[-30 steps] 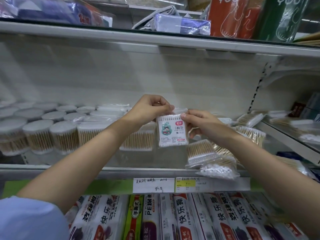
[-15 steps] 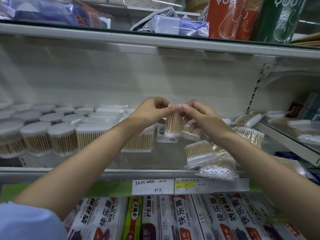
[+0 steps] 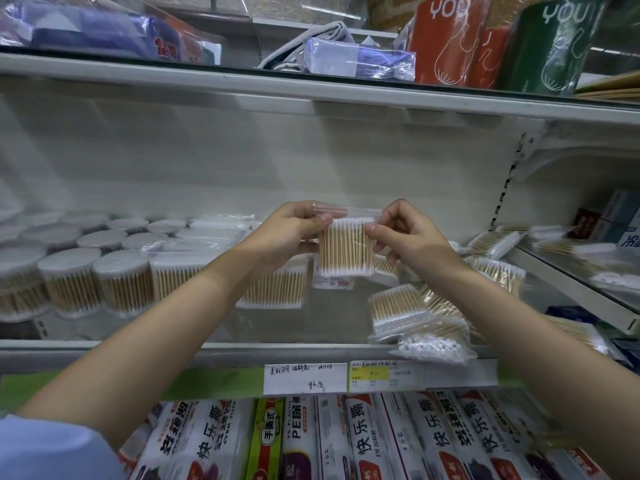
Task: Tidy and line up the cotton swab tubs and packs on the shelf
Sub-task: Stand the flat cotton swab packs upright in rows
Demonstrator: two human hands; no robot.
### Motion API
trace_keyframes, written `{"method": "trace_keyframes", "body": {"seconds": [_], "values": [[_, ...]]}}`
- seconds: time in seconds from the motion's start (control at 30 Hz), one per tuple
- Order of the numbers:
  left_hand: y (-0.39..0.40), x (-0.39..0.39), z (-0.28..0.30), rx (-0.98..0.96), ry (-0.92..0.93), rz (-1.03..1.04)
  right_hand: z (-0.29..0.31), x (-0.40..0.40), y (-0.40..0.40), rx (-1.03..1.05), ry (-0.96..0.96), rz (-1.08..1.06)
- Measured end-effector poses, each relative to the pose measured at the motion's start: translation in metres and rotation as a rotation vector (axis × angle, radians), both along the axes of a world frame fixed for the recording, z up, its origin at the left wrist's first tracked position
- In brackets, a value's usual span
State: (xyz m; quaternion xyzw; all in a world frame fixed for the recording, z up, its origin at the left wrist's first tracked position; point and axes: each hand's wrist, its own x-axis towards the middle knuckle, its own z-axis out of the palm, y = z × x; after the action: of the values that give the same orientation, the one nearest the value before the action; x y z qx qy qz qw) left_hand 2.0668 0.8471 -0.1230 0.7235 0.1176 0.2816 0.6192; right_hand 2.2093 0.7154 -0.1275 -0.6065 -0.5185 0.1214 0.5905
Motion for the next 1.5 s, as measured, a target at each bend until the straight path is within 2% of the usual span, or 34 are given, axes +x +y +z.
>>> {"method": "trace_keyframes", "body": {"seconds": [0.23, 0.37, 0.47, 0.63, 0.87, 1.1, 1.27, 1.37, 1.5], "values": [[0.002, 0.001, 0.000, -0.060, -0.021, -0.002, -0.001, 0.002, 0.001, -0.050, -0.037, -0.010], [0.004, 0.003, 0.002, -0.099, -0.025, 0.073, 0.000, 0.003, 0.000, -0.022, -0.016, -0.023], [0.003, 0.004, 0.004, -0.062, -0.032, 0.103, 0.006, 0.000, -0.001, -0.008, 0.029, 0.043], [-0.009, 0.005, 0.012, 0.016, -0.078, 0.013, 0.010, -0.004, 0.000, -0.132, 0.003, 0.059], [-0.008, 0.003, 0.009, 0.227, 0.077, 0.094, 0.007, 0.013, 0.009, -0.327, -0.149, 0.053], [0.000, 0.002, -0.002, 0.700, 0.345, 0.285, -0.007, 0.021, 0.029, -0.363, -0.379, -0.045], [0.000, 0.003, -0.002, 0.914, 0.485, 0.299, -0.018, 0.016, 0.041, -0.416, -0.620, -0.106], [-0.003, 0.006, 0.002, 1.005, 0.531, 0.343, -0.015, 0.017, 0.037, -0.433, -0.613, -0.087], [-0.018, 0.016, 0.006, 1.062, 0.455, 0.319, -0.002, 0.028, 0.020, -0.357, -0.577, -0.099]]}}
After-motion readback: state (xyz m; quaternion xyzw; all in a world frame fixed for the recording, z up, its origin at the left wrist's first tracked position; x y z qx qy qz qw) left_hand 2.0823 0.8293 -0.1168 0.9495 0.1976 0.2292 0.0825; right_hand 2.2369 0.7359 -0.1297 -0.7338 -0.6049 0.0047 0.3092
